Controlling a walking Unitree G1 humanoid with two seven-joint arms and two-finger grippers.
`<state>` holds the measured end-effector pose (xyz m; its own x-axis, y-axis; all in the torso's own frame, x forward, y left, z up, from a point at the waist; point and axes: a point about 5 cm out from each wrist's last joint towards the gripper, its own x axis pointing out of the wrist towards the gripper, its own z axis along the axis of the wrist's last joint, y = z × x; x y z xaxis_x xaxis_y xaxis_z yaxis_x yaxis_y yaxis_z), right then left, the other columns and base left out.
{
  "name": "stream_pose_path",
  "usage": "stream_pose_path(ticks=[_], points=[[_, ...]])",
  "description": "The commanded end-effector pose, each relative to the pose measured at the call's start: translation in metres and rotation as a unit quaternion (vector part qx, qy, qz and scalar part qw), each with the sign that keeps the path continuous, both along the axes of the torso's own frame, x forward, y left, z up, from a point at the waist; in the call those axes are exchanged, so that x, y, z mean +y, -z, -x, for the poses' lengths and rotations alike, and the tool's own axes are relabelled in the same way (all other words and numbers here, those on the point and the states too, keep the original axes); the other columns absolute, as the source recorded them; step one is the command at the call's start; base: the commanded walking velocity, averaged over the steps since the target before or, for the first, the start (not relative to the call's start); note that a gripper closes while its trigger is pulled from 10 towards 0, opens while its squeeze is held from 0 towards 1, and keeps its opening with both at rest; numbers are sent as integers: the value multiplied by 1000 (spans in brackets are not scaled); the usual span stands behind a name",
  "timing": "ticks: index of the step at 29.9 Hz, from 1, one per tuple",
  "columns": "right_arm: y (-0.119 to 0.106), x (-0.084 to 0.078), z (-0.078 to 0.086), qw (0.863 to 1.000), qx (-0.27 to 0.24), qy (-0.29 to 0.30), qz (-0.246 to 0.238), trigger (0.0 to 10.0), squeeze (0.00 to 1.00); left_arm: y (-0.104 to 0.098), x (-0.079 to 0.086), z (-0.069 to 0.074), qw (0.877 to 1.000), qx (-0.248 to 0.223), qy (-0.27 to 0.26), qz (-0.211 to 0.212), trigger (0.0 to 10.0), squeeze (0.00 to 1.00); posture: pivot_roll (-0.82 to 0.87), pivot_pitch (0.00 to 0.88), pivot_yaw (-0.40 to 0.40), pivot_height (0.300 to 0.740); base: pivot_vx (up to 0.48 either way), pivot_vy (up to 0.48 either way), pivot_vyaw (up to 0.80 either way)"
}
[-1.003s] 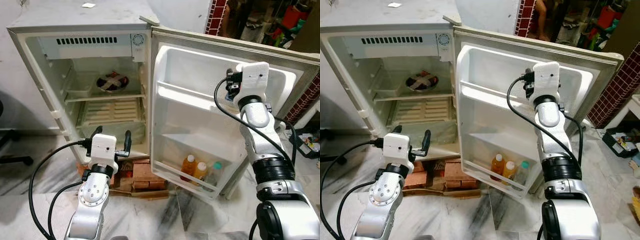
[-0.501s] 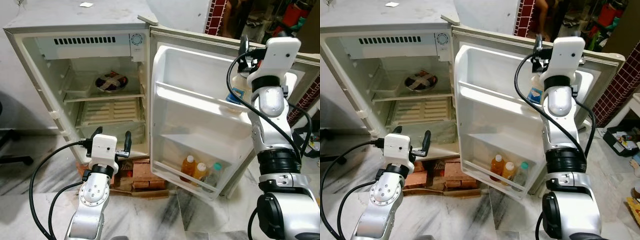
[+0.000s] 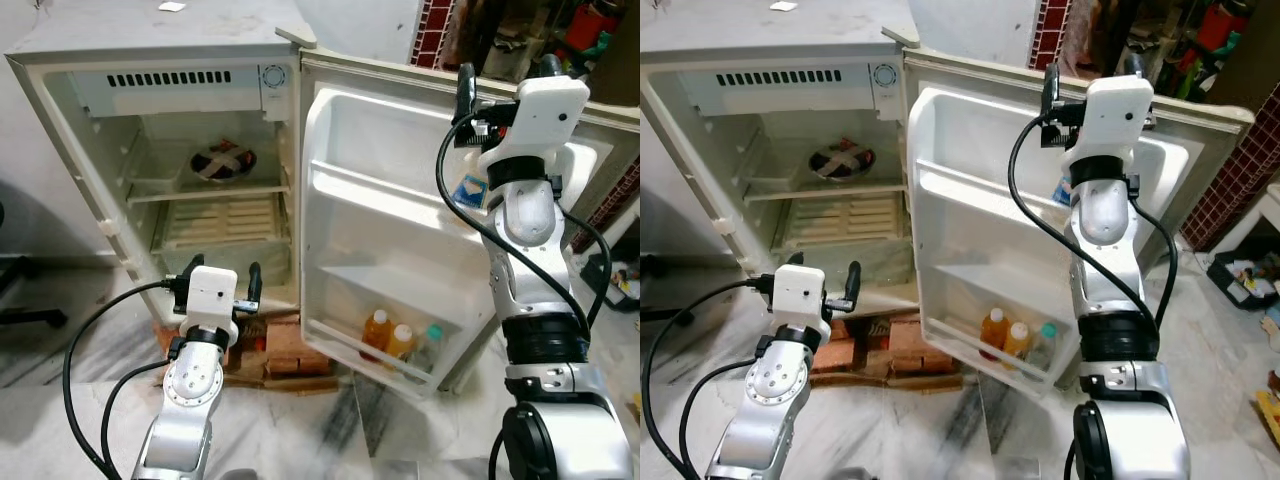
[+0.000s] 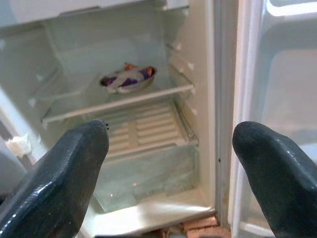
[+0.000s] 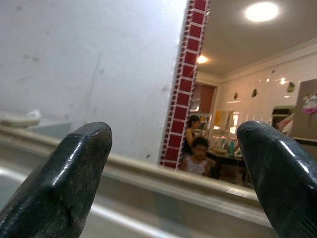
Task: Restocking fridge
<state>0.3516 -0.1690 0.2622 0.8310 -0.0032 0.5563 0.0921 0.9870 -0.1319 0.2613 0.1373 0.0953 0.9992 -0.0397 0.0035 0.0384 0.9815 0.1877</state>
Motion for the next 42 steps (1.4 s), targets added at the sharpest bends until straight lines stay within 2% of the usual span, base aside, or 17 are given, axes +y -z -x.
stream_pose_path(ticks=[1,5,12,22,24,25,29,30,33,34,35,36,38,42], points=[[-2,2,1,1000,-2,-8,-2,10000,0,2,2,0,1000,6,-8,-5,10000,0,102,0,-55,740,-266,0,0],[-2,-1,1,1000,4,-6,-17,10000,0,3,2,0,1000,7,-10,-4,10000,0,101,0,-54,740,-266,0,0],[-3,-1,1,1000,3,-6,-15,10000,0,2,2,-1,1000,6,-10,-5,10000,0,101,0,-53,740,-266,0,0],[14,-7,2,999,29,8,-11,10000,0,4,2,0,1000,8,-9,-6,10000,0,100,0,-51,740,-186,0,0],[25,-8,3,999,49,10,-19,10000,0,5,2,1,1000,8,-9,-8,10000,0,99,0,-51,740,0,0,0],[40,-9,6,997,76,8,-32,10000,0,5,4,2,1000,7,-8,-9,10000,0,98,0,-50,740,0,0,0],[65,-4,12,992,122,-1,-46,10000,0,5,7,4,1000,5,-4,-7,10000,0,96,0,-49,740,0,0,0],[81,-1,16,987,152,-8,-56,10000,0,6,9,5,1000,7,-4,-5,10000,0,97,0,-49,740,0,0,0],[92,1,19,983,174,-11,-59,10000,0,5,10,5,1000,5,-4,-9,10000,0,97,0,-50,740,0,0,0],[107,1,25,978,198,-9,-66,10000,0,5,10,6,1000,4,-3,-7,10000,0,97,0,-51,740,0,0,0],[107,1,25,978,198,-9,-66,10000,0,5,10,6,1000,4,-3,-7,10000,0,97,0,-51,740,0,0,0],[123,-2,32,974,217,-2,-67,10000,0,5,10,6,1000,4,-2,-7,10000,0,96,0,-52,740,0,-259,0],[137,-4,36,966,244,4,-88,10000,0,6,10,4,1000,6,-2,-10,10000,0,95,0,-53,740,122,-300,0],[138,-5,37,965,247,3,-82,10000,0,6,10,5,1000,5,-2,-9,10000,0,94,0,-53,740,252,-315,0]])
